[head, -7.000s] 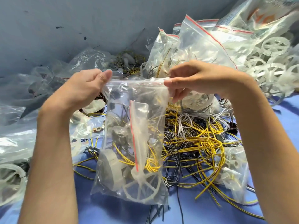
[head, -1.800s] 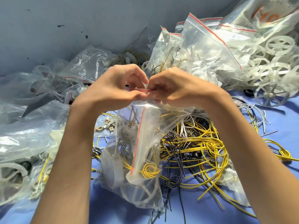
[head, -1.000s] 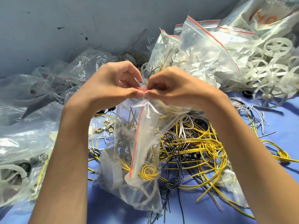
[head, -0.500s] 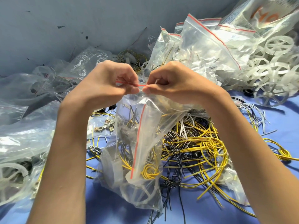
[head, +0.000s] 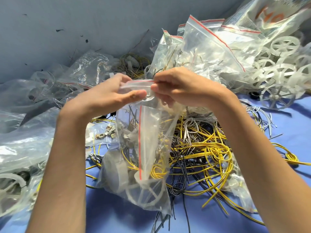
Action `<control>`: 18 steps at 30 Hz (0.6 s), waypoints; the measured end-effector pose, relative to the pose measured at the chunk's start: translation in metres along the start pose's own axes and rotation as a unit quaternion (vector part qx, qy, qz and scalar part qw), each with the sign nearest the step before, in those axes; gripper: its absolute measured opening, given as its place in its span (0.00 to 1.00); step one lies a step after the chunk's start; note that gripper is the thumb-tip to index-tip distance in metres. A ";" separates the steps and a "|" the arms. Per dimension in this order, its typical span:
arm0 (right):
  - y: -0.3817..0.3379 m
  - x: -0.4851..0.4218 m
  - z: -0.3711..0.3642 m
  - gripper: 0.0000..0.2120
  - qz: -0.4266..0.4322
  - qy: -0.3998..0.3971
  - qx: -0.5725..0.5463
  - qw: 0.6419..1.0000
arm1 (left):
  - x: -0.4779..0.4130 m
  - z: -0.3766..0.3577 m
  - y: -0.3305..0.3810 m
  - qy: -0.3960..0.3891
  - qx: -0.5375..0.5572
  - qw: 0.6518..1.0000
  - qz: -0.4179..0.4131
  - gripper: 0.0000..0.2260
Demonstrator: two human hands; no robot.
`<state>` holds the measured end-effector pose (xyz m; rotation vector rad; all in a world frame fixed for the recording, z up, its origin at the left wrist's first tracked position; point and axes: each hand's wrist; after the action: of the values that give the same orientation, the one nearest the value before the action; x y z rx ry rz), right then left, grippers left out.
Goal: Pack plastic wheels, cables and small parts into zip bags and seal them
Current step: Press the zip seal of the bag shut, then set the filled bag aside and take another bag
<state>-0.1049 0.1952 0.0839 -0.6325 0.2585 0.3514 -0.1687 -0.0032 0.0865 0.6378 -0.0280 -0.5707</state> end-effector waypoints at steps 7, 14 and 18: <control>-0.007 -0.004 -0.001 0.15 -0.002 0.121 -0.120 0.985 | 0.011 0.005 -0.009 -0.130 0.178 0.974 -0.054 0.49; -0.014 -0.005 0.008 0.15 -0.052 0.203 -0.302 0.930 | 0.009 -0.006 0.005 -0.109 0.170 0.973 -0.115 0.12; -0.003 0.003 0.012 0.16 -0.077 0.094 -0.269 0.955 | 0.010 -0.004 0.005 -0.037 0.243 0.963 -0.107 0.12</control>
<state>-0.0995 0.2007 0.0941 -1.2217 0.2955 0.2083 -0.1570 -0.0025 0.0848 1.1052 -0.1750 -0.8070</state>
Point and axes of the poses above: each hand's wrist, its own x-axis away from the middle knuckle, its own z-axis out of the back of the hand, y = z × x, and after that the axes turned 5 degrees about y, right-handed
